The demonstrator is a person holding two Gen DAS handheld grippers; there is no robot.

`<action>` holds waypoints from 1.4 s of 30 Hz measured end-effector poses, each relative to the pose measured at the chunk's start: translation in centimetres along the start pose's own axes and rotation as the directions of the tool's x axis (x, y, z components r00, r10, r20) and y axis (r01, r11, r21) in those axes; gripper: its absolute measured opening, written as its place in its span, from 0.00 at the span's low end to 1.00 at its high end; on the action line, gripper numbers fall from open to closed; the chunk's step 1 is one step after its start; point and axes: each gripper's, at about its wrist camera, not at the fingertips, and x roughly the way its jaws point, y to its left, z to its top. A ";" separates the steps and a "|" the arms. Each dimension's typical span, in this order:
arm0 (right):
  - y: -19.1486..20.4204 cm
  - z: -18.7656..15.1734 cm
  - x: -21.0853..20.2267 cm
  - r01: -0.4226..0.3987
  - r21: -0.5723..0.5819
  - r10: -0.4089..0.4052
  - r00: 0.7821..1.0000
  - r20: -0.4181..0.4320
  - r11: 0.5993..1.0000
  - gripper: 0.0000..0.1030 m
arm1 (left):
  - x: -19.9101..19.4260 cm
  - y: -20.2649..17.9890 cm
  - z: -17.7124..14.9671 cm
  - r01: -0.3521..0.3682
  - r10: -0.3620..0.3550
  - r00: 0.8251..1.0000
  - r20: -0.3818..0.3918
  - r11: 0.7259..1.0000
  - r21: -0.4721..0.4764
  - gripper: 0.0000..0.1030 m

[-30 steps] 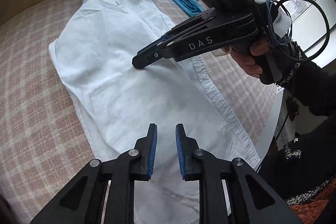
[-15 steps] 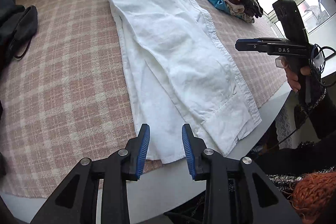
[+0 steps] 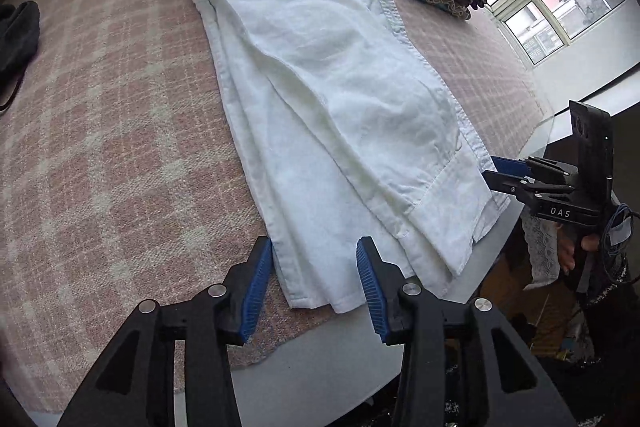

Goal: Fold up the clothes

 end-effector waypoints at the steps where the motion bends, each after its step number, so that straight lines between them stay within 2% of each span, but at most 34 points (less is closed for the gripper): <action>1: 0.5 -0.1 0.1 -0.015 -0.025 0.015 1.000 0.002 1.000 0.44 | 0.0 -0.1 0.0 0.001 -0.001 1.000 -0.001 1.000 0.012 0.38; 3: 0.5 0.0 0.4 -0.051 -0.033 0.051 0.999 -0.003 0.998 0.38 | 0.1 -0.1 0.0 0.010 -0.010 1.000 -0.006 1.000 0.022 0.33; 5: -0.1 0.3 0.7 -0.092 -0.012 0.092 0.996 -0.014 0.996 0.23 | 0.4 0.1 0.1 0.017 -0.016 1.000 -0.013 1.000 0.025 0.14; 6: -0.4 0.4 0.8 -0.113 -0.001 0.113 0.993 -0.020 0.994 0.10 | 0.5 0.1 0.1 0.020 -0.020 1.000 -0.009 0.999 0.026 0.13; 9: -2.1 0.7 1.2 -0.174 0.046 0.175 0.984 -0.030 0.984 0.07 | 0.8 0.0 0.1 0.048 -0.048 0.999 0.008 0.999 0.026 0.07; 12: -3.7 1.3 0.4 -0.258 0.103 0.260 0.966 -0.003 0.961 0.05 | -0.5 0.5 0.3 0.150 -0.148 0.987 0.066 0.988 -0.030 0.03; 15: -5.1 3.1 -1.6 -0.356 0.143 0.350 0.935 0.066 0.924 0.05 | -2.7 0.7 1.2 0.229 -0.219 0.967 0.126 0.971 -0.069 0.03; 18: -6.1 5.5 -3.3 -0.432 0.169 0.413 0.900 0.136 0.886 0.05 | -5.1 0.2 2.7 0.253 -0.240 0.953 0.186 0.966 -0.049 0.03; 22: -6.4 10.6 -3.7 -0.509 0.193 0.475 0.858 0.196 0.839 0.05 | -7.2 0.7 6.1 0.294 -0.273 0.928 0.255 0.954 -0.048 0.03; 26: -6.4 15.7 -5.3 -0.508 0.183 0.468 0.855 0.223 0.842 0.05 | -8.0 1.9 10.6 0.247 -0.224 0.928 0.298 0.968 -0.039 0.03; 28: -7.0 19.2 -4.0 -0.493 0.183 0.457 0.865 0.208 0.850 0.05 | -7.5 3.0 13.0 0.208 -0.186 0.935 0.302 0.977 -0.044 0.03; 29: -7.3 20.9 -2.9 -0.479 0.180 0.448 0.874 0.189 0.859 0.05 | -7.1 3.4 14.2 0.187 -0.165 0.939 0.303 0.981 -0.045 0.03; 32: -7.6 25.5 1.2 -0.354 0.164 0.339 0.934 0.116 0.921 0.06 | -4.7 5.6 17.5 0.118 -0.095 0.952 0.290 0.991 -0.064 0.04; 34: -8.1 28.0 3.7 -0.288 0.185 0.280 0.957 0.069 0.940 0.11 | -3.0 7.0 19.7 0.065 -0.038 0.957 0.286 0.994 -0.085 0.07; 35: -8.7 28.7 4.3 -0.304 0.220 0.297 0.953 0.063 0.927 0.11 | -2.5 7.9 20.7 0.065 -0.032 0.958 0.285 0.992 -0.106 0.08; 38: -10.0 29.7 4.3 -0.342 0.274 0.336 0.939 0.070 0.899 0.16 | -2.5 9.8 22.2 0.129 -0.071 0.951 0.301 0.976 -0.175 0.08; 39: -10.4 29.9 4.0 -0.350 0.281 0.343 0.936 0.074 0.894 0.21 | -2.8 9.7 22.3 0.135 -0.077 0.948 0.308 0.976 -0.172 0.08; 40: -10.7 30.0 3.6 -0.342 0.275 0.335 0.939 0.074 0.899 0.31 | -3.2 9.3 22.2 0.128 -0.076 0.948 0.310 0.980 -0.152 0.09; 42: -11.4 30.2 3.3 -0.328 0.282 0.322 0.944 0.070 0.901 0.44 | -3.8 8.4 22.3 0.117 -0.079 0.949 0.305 0.987 -0.107 0.17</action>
